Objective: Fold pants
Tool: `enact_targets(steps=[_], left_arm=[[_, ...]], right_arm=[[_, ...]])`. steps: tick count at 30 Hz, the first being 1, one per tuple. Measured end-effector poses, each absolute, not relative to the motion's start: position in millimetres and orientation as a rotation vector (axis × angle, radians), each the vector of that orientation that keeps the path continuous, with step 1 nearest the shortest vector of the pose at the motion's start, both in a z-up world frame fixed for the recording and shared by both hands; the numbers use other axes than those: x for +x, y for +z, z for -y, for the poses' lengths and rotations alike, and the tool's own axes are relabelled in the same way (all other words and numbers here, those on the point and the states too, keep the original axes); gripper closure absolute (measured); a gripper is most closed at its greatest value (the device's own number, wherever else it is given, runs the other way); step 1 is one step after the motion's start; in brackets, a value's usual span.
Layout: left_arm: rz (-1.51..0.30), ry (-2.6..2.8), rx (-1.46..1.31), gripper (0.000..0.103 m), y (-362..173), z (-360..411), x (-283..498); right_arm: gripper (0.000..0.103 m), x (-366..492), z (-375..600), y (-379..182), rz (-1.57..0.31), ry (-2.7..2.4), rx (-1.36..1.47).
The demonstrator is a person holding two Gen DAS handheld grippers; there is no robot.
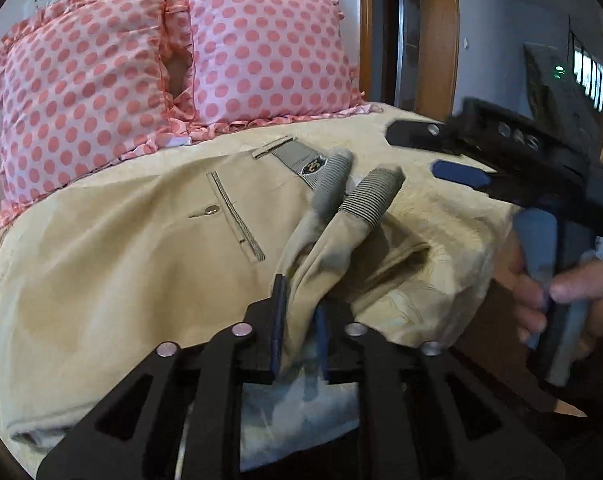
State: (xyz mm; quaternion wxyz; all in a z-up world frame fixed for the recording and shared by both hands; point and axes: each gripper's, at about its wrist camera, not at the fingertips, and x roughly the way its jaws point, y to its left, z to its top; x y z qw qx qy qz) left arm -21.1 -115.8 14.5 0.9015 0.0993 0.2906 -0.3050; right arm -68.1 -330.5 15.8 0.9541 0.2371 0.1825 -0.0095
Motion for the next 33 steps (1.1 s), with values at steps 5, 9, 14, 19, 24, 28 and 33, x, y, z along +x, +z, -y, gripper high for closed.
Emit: enact_targets(steps=[5, 9, 14, 19, 24, 28, 33], left_arm=[[-0.49, -0.595, 0.066, 0.014, 49, 65, -35], [-0.47, -0.399, 0.002, 0.013, 58, 26, -5], [-0.7, -0.287, -0.047, 0.014, 12, 2, 37], [-0.731, -0.358, -0.03, 0.014, 18, -1, 28], [-0.693, -0.335, -0.225, 0.014, 52, -60, 67], [-0.823, -0.355, -0.301, 0.016, 45, -86, 126], [-0.968, -0.402, -0.358, 0.026, 19, -86, 162]], right_arm=[[0.01, -50, 297, 42, -0.359, 0.179, 0.409], [0.009, -21, 261, 40, -0.44, 0.307, 0.338], [0.008, -3, 250, 4, -0.627, 0.255, 0.318], [0.008, -20, 243, 6, -0.654, 0.229, 0.207], [0.009, 9, 298, 34, -0.607, 0.2, 0.392], [0.034, 68, 327, 24, -0.749, 0.189, 0.455], [0.047, 93, 328, 10, -0.81, 0.179, 0.42]])
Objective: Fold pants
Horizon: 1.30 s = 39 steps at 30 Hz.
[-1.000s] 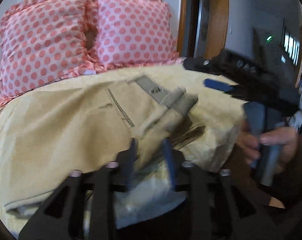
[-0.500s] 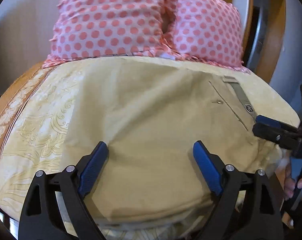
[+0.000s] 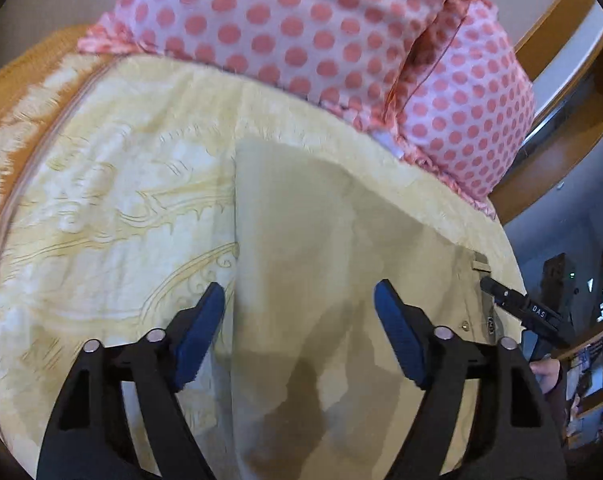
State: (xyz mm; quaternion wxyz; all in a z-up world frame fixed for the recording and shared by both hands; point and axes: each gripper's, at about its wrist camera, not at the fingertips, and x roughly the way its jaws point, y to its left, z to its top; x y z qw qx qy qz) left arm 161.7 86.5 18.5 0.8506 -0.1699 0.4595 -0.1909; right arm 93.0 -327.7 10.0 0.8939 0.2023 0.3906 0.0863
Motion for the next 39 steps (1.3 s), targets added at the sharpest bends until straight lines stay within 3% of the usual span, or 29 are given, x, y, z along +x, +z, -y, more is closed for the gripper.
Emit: enact_targets(steps=[2, 5, 9, 11, 13, 16, 18, 19, 20, 22, 23, 33, 36, 39], left_arm=[[-0.967, -0.423, -0.353, 0.026, 16, -83, 166], [-0.971, -0.478, -0.358, 0.026, 15, -77, 173], [-0.973, -0.489, -0.352, 0.026, 13, -71, 182], [-0.975, -0.494, -0.38, 0.026, 12, -74, 184], [-0.972, -0.503, -0.398, 0.026, 11, -77, 183], [-0.971, -0.505, -0.406, 0.026, 11, -77, 184], [-0.968, -0.503, -0.414, 0.026, 11, -77, 184], [-0.968, -0.498, -0.416, 0.041, 11, -78, 184], [-0.979, -0.465, -0.411, 0.068, 9, -78, 184], [-0.978, -0.461, -0.427, 0.093, 10, -82, 182], [-0.972, -0.472, -0.44, 0.096, 11, -84, 181], [-0.853, -0.424, -0.338, 0.099, 54, -62, 233], [-0.863, -0.394, -0.313, 0.099, 46, -45, 273], [-0.945, -0.336, -0.267, 0.097, 19, -31, 298]], right_arm=[[0.059, 93, 327, 10, -0.81, 0.178, 0.395], [0.065, 90, 327, 13, -0.791, 0.196, 0.353], [0.065, 94, 325, 13, -0.793, 0.189, 0.316], [0.076, 91, 318, 17, -0.776, 0.206, 0.269], [0.077, 88, 313, 20, -0.762, 0.207, 0.216], [0.067, 97, 318, 13, -0.804, 0.2, 0.261], [0.071, 99, 325, 10, -0.805, 0.23, 0.32], [0.083, 97, 327, 10, -0.797, 0.259, 0.349], [0.088, 96, 328, 10, -0.791, 0.283, 0.374], [0.089, 92, 330, 15, -0.769, 0.315, 0.406], [0.09, 91, 330, 17, -0.761, 0.326, 0.419], [0.091, 151, 353, 68, -0.631, 0.316, 0.472], [0.091, 184, 372, 60, -0.639, 0.246, 0.49], [0.089, 213, 384, 18, -0.788, 0.146, 0.535]])
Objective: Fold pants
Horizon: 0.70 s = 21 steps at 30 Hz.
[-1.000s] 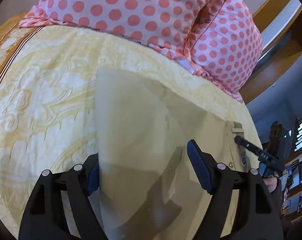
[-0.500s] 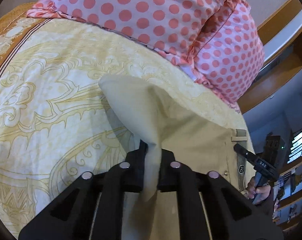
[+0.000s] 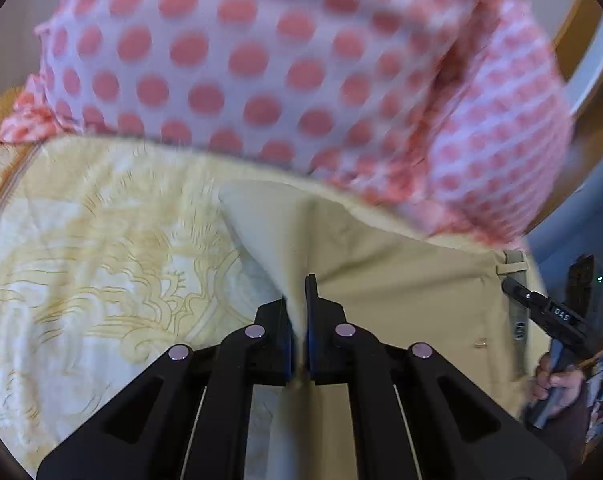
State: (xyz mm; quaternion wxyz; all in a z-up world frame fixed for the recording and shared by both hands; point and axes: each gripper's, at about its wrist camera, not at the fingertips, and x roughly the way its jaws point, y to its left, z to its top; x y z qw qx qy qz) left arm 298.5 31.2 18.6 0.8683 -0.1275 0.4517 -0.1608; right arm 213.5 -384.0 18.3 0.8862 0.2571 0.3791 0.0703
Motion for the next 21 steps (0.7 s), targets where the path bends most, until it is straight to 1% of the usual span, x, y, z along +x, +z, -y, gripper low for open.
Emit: enact_targets(steps=[1, 2, 3, 5, 7, 9, 10, 11, 13, 16, 17, 19, 20, 21], left_arm=[[-0.95, -0.329, -0.264, 0.091, 13, -30, 300], [-0.944, -0.322, -0.261, 0.088, 10, -29, 300], [-0.939, -0.321, -0.262, 0.088, 11, -30, 299], [-0.926, -0.31, -0.267, 0.083, 18, -36, 292], [-0.878, -0.287, -0.248, 0.083, 33, -45, 273], [-0.82, -0.292, -0.222, 0.081, 50, -49, 249], [-0.793, -0.314, -0.218, 0.072, 57, -49, 236], [-0.771, -0.354, -0.221, 0.051, 65, -47, 215], [-0.761, -0.417, -0.237, 0.028, 67, -38, 194], [-0.834, -0.522, -0.24, 0.028, 51, -17, 177], [-0.888, -0.524, -0.243, 0.028, 36, -9, 180], [-0.952, -0.488, -0.248, 0.03, 15, -4, 190], [-0.933, -0.479, -0.26, 0.03, 9, -4, 192], [-0.915, -0.432, -0.231, 0.03, 11, -3, 190]], right_arm=[[0.086, 215, 387, 13, -0.792, 0.145, 0.558], [0.079, 213, 390, 13, -0.786, 0.148, 0.573], [0.072, 213, 391, 16, -0.804, 0.12, 0.561], [0.061, 208, 390, 24, -0.811, 0.07, 0.522], [0.055, 188, 387, 35, -0.77, 0.042, 0.494], [0.045, 161, 384, 47, -0.705, 0.126, 0.531], [0.035, 146, 380, 51, -0.683, 0.182, 0.561], [0.028, 136, 375, 52, -0.674, 0.228, 0.587], [0.027, 122, 363, 45, -0.699, 0.326, 0.639], [0.027, 118, 355, 24, -0.774, 0.341, 0.695], [0.029, 121, 359, 14, -0.795, 0.315, 0.726], [0.033, 120, 372, 3, -0.765, 0.319, 0.839], [0.037, 120, 375, 1, -0.772, 0.307, 0.888], [0.037, 117, 376, 2, -0.777, 0.287, 0.9]])
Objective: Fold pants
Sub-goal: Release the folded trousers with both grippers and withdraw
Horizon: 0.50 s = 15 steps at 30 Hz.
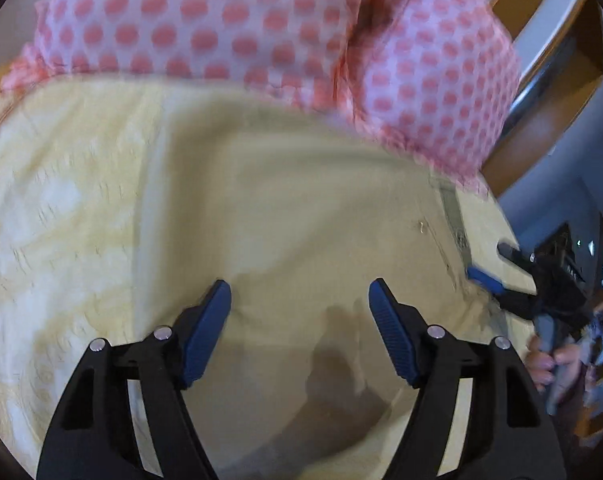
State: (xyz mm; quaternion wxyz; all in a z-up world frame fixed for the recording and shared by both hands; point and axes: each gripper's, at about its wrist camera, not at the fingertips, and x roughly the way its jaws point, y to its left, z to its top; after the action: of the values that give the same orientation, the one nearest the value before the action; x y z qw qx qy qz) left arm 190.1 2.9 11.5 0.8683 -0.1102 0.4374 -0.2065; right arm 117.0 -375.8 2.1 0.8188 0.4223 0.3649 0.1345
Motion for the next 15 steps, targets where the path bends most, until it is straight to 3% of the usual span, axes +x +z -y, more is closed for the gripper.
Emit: enact_targets(steps=[1, 2, 4, 8, 15], left_arm=[[-0.925, -0.406, -0.211, 0.031, 13, -1, 188], [-0.916, -0.392, -0.217, 0.03, 18, -4, 178], [-0.874, -0.371, -0.215, 0.026, 27, -8, 156], [-0.733, -0.227, -0.064, 0.004, 35, -13, 84], [-0.702, -0.141, 0.03, 0.002, 4, -9, 11]], right_arm=[[0.033, 109, 371, 9, -0.771, 0.243, 0.85], [0.02, 98, 363, 16, -0.757, 0.2, 0.777], [0.009, 69, 340, 32, -0.697, 0.135, 0.589], [0.009, 14, 286, 31, -0.625, 0.102, 0.33], [0.007, -19, 226, -3, -0.612, 0.016, 0.112]])
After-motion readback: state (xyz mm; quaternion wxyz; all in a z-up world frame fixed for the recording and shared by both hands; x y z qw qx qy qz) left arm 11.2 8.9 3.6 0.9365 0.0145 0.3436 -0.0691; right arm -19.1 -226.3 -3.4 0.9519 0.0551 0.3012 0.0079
